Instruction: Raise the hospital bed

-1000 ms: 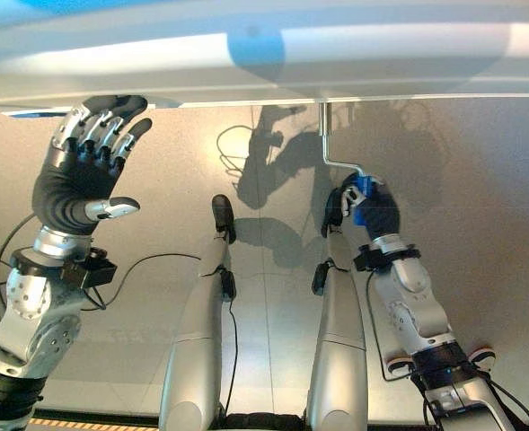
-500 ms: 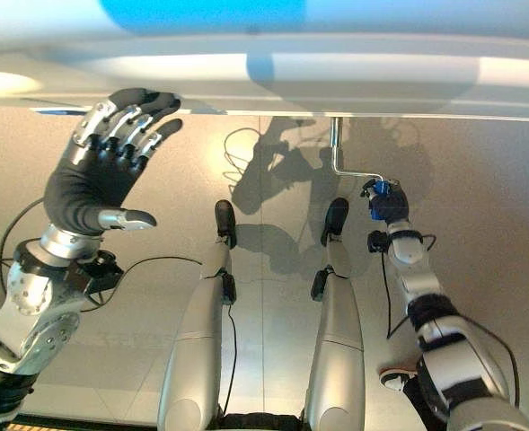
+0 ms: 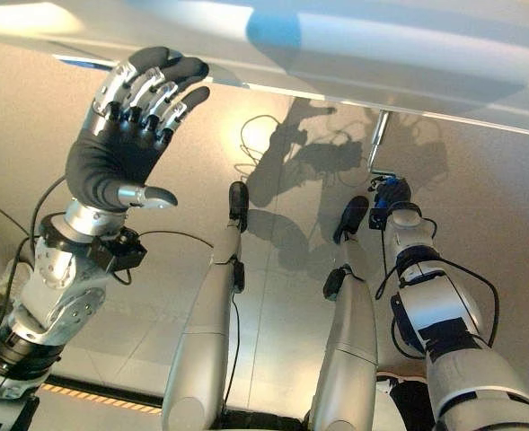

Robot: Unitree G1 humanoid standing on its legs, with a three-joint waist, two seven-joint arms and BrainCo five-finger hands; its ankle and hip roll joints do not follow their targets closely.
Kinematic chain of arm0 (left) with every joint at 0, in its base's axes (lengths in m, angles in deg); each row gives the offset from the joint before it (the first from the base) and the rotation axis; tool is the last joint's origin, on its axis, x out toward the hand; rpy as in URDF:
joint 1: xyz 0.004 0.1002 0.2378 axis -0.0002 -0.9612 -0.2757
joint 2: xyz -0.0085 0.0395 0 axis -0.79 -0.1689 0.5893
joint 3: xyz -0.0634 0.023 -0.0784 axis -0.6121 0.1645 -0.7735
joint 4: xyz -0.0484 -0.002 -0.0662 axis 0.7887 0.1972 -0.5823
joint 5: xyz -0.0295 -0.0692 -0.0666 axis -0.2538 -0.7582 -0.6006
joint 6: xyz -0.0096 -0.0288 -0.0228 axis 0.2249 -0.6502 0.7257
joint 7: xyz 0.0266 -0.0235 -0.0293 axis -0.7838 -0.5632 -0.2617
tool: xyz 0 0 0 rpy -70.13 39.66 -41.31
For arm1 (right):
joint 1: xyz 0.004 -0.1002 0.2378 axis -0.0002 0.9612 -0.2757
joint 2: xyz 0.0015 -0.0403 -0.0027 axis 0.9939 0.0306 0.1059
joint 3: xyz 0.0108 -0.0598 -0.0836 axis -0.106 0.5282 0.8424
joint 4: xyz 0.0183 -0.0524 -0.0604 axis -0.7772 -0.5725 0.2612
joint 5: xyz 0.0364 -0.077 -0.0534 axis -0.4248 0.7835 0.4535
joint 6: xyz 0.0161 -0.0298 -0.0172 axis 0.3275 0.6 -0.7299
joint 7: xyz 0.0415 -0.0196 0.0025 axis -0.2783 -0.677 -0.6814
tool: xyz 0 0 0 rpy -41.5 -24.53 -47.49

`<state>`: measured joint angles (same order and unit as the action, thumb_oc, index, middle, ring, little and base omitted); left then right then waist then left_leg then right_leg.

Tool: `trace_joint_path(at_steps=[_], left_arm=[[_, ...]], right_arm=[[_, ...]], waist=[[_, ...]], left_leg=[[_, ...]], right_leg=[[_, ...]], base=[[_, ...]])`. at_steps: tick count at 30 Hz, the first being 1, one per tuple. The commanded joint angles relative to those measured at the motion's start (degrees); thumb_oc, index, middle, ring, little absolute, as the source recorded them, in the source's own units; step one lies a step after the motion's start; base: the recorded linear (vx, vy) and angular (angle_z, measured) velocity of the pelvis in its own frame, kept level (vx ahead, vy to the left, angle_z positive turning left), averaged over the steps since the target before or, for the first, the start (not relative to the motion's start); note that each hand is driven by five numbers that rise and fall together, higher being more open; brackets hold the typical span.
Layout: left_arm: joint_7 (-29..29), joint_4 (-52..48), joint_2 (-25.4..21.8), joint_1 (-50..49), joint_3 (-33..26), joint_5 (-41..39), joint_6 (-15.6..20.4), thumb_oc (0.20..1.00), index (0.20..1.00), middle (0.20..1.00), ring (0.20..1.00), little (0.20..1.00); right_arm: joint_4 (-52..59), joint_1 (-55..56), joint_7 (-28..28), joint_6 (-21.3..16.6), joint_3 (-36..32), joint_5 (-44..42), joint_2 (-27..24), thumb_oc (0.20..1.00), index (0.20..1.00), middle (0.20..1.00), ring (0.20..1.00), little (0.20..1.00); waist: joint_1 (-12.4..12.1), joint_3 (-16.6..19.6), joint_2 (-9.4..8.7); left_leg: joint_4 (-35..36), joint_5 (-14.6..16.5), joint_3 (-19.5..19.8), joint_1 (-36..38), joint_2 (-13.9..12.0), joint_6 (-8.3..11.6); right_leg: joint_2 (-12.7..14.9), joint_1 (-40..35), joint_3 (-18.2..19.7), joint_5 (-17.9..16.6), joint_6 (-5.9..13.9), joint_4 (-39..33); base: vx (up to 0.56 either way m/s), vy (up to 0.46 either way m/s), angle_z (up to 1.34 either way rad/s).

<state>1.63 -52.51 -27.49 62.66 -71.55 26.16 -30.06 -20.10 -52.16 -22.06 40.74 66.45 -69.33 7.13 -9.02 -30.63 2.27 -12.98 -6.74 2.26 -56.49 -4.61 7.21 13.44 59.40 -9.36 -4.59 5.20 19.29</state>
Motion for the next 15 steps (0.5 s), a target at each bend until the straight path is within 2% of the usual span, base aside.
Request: trace_joint_path(at_steps=[1, 10, 11, 12, 15], left_arm=[[-2.49, -5.90, 3.23, 0.80, -0.26, 1.53, 2.12, 1.000, 1.000, 1.000, 1.000, 1.000], [-5.60, -5.42, 5.76, 1.67, -0.76, 3.17, 3.36, 1.000, 1.000, 1.000, 1.000, 1.000], [-5.61, -5.43, 5.76, 1.60, -0.81, 3.18, 3.36, 1.000, 1.000, 1.000, 1.000, 1.000], [-5.68, -5.34, 5.80, 1.62, -0.93, 3.19, 3.94, 1.000, 1.000, 1.000, 1.000, 1.000], [-5.66, -5.16, 5.68, 1.53, -0.80, 3.16, 4.40, 1.000, 1.000, 1.000, 1.000, 1.000]], right_arm=[[1.17, -1.55, -1.80, 2.96, 9.27, 7.07, 5.72, 0.200, 0.200, 0.200, 0.200, 0.200], [10.67, -2.15, -2.91, 1.51, 17.60, 10.77, 16.39, 0.200, 0.200, 0.200, 0.200, 0.200], [10.74, -2.08, -2.87, 1.54, 17.66, 10.78, 16.42, 0.200, 0.200, 0.200, 0.200, 0.200], [16.16, -1.72, -4.05, -0.07, 20.44, 9.48, 18.92, 0.200, 0.200, 0.200, 0.200, 0.200], [19.84, -1.52, -4.98, -1.34, 22.29, 7.81, 19.83, 0.200, 0.200, 0.200, 0.200, 0.200]], waist=[[-1.90, 0.83, 7.09], [-3.38, 0.83, 7.84], [-3.32, 0.83, 7.85], [-3.43, 0.83, 7.52], [-3.49, 0.83, 7.29]], left_leg=[[-3.13, 3.49, 1.87, -2.22, 1.81, -1.93], [-4.33, 3.79, 2.45, -4.62, 3.44, -1.94], [-4.33, 3.79, 2.46, -4.59, 3.45, -1.94], [-4.49, 3.81, 2.34, -4.60, 3.56, -1.79], [-4.72, 3.86, 2.21, -4.50, 3.62, -1.71]], right_leg=[[0.90, -0.86, -1.47, 4.90, 4.54, 4.78], [2.07, -0.88, -2.18, 4.06, 4.86, 3.42], [2.08, -0.93, -2.19, 4.05, 4.86, 3.38], [2.19, -1.37, -2.18, 3.58, 4.91, 2.44], [2.28, -1.80, -2.19, 3.40, 4.90, 1.94]], base=[[0.00, 0.098, 0.13], [0.01, 0.082, 0.06], [0.01, 0.080, 0.03], [0.01, 0.052, 0.02], [0.01, 0.051, -0.02]])
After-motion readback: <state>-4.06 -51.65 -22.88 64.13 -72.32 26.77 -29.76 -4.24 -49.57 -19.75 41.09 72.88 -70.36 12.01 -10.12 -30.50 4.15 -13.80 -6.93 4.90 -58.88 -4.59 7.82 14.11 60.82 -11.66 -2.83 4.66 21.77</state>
